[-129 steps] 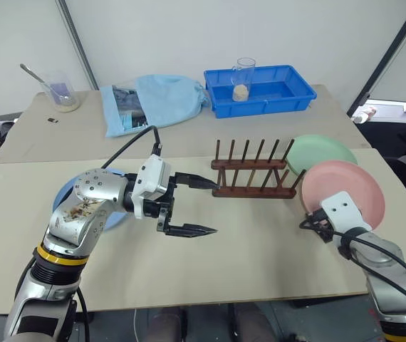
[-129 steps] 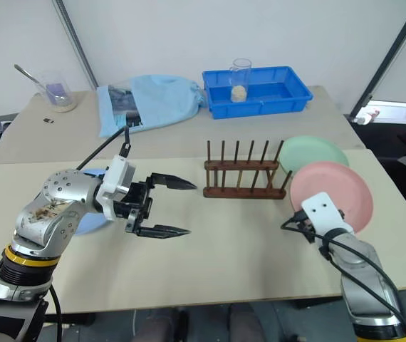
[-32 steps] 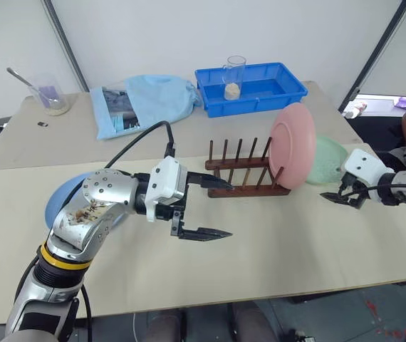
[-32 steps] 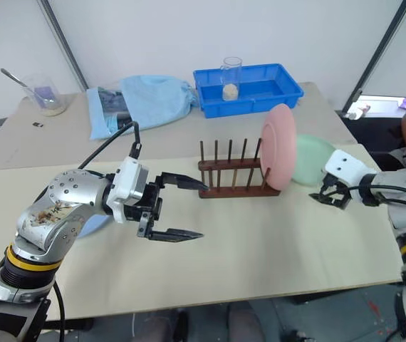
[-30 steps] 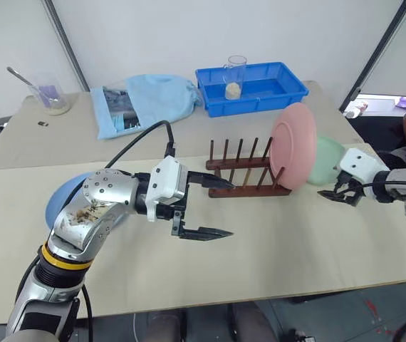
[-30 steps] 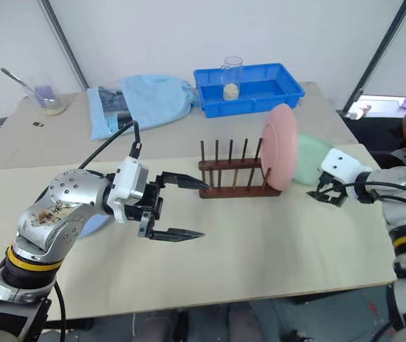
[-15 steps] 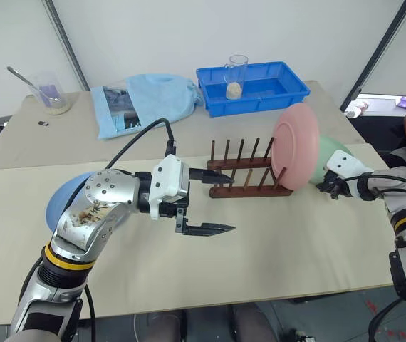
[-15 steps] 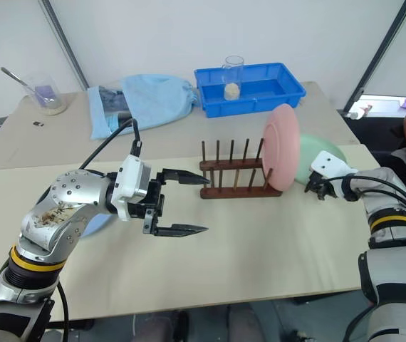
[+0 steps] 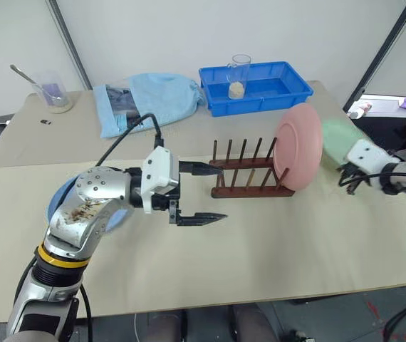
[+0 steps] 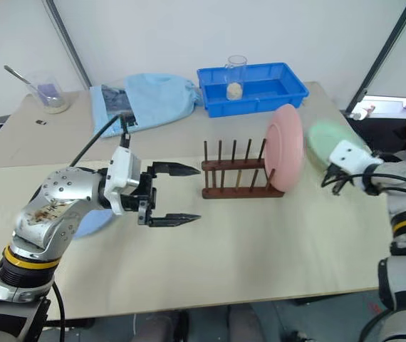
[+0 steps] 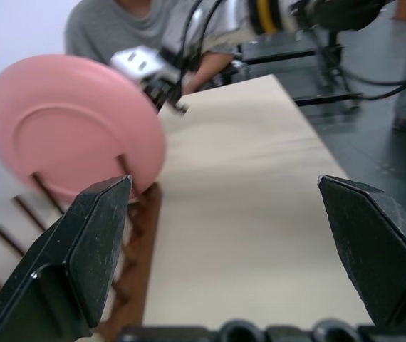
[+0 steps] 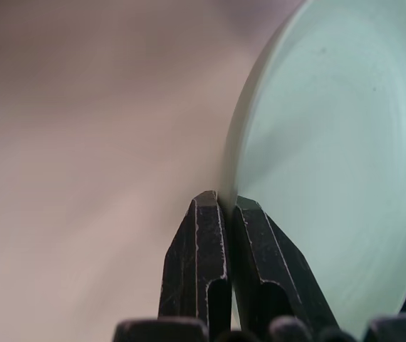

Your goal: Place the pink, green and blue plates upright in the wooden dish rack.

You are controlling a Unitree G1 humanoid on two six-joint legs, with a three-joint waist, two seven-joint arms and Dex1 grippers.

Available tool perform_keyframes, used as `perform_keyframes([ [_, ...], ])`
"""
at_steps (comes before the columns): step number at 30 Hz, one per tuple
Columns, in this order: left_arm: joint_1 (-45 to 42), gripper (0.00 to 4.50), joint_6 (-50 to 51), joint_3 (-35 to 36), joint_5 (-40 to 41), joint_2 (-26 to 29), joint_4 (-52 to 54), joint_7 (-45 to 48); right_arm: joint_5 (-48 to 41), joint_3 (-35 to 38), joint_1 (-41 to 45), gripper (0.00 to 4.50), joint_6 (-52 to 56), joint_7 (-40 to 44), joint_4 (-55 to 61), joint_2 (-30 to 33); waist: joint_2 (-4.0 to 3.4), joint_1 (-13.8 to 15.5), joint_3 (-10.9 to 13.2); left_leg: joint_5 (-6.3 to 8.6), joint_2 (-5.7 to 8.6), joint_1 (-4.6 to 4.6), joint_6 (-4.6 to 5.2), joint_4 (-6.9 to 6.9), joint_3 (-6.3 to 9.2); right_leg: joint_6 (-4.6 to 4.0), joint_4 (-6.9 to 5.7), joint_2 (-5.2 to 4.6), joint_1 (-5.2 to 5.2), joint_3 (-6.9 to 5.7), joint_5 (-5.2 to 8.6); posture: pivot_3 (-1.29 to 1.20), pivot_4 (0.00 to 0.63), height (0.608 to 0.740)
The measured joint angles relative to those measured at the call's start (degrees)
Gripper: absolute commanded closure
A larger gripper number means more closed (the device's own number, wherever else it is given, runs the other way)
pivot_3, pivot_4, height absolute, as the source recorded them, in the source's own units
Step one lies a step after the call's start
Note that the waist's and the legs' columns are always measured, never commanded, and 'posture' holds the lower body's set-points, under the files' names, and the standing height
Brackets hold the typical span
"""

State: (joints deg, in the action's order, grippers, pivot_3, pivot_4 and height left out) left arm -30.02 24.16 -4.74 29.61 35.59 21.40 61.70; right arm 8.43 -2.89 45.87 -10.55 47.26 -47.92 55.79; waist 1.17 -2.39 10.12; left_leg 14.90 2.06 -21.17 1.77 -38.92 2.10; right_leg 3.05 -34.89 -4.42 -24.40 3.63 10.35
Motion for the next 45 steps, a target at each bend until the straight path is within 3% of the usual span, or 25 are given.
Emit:
perform_keyframes([
  [5, 0.64, 0.0, 2.62, 2.52, 2.28, 0.0, 0.04, -2.24, -10.71, 9.88, -2.87, 4.46, 10.43, 0.08, 24.84, -0.14, -0.01, -0.75, 0.01, 0.01, -0.14, 0.08, 0.01, 0.01, -0.05, -0.01, -0.1, 0.14, 0.0, 0.05, 0.0, 0.0, 0.15, 0.74],
  [12, 0.77, 0.0, 4.57, 5.85, 3.58, 3.22, -0.37, -2.34, -35.28, 17.34, 1.85, 4.46, 37.96, -5.17, 53.66, -10.23, -0.01, -0.17, 0.01, 0.0, -0.17, 0.08, 0.0, -0.1, 0.0, 0.02, -0.12, 0.15, 0.03, 0.04, -0.05, 0.0, 0.15, 0.74],
  [17, 1.31, 0.0, 4.48, 6.47, 3.41, 5.64, -1.77, -1.75, -56.58, 22.62, 3.05, 4.46, 54.94, -15.46, 64.43, -19.45, 0.02, 0.61, 0.01, 0.02, -0.08, -0.03, 0.03, -0.06, 0.16, -0.02, -0.06, 0.02, -0.03, -0.07, -0.07, 0.0, 0.15, 0.74],
  [22, 1.83, 0.0, 4.39, 6.49, 3.34, 5.75, -1.82, -1.3, -70.7, 24.09, -4.91, 4.46, 63.96, -23.88, 68.59, -24.26, 0.03, 1.77, 0.0, 0.08, 0.0, -0.39, 0.11, -0.04, 0.19, 0.0, -0.05, -0.09, -0.39, -0.09, -0.09, 0.0, 0.15, 0.74],
  [27, 2.21, 0.0, 4.38, 6.26, 3.77, 5.75, -1.29, 0.35, -72.78, 22.68, -11.07, 4.46, 66.29, -25.69, 69.02, -23.43, 0.03, 1.62, 0.0, 0.04, 0.03, -1.11, 0.06, -0.1, 0.11, 0.0, -0.14, -0.07, -1.16, -0.06, -0.21, 0.0, 0.15, 0.74],
  [37, 1.56, 0.0, 4.39, 5.76, 4.18, 5.57, -1.27, 1.59, -75.08, 22.62, -11.36, 4.46, 67.25, -23.44, 67.2, -18.42, 0.04, 1.35, 0.0, 0.04, -0.07, -0.82, 0.07, -0.13, -0.02, -0.06, -0.07, 0.05, -0.81, -0.05, -0.26, 0.0, 0.15, 0.74],
  [45, 1.56, 0.0, 3.97, 5.04, 4.09, 5.36, -1.27, 1.79, -72.1, 19.88, -12.68, 4.46, 67.37, -19.52, 64.81, -15.84, 0.04, 1.3, 0.0, 0.04, -0.1, -0.82, 0.07, -0.18, -0.08, -0.03, -0.09, 0.09, -0.83, -0.03, -0.28, 0.0, 0.15, 0.74],
])
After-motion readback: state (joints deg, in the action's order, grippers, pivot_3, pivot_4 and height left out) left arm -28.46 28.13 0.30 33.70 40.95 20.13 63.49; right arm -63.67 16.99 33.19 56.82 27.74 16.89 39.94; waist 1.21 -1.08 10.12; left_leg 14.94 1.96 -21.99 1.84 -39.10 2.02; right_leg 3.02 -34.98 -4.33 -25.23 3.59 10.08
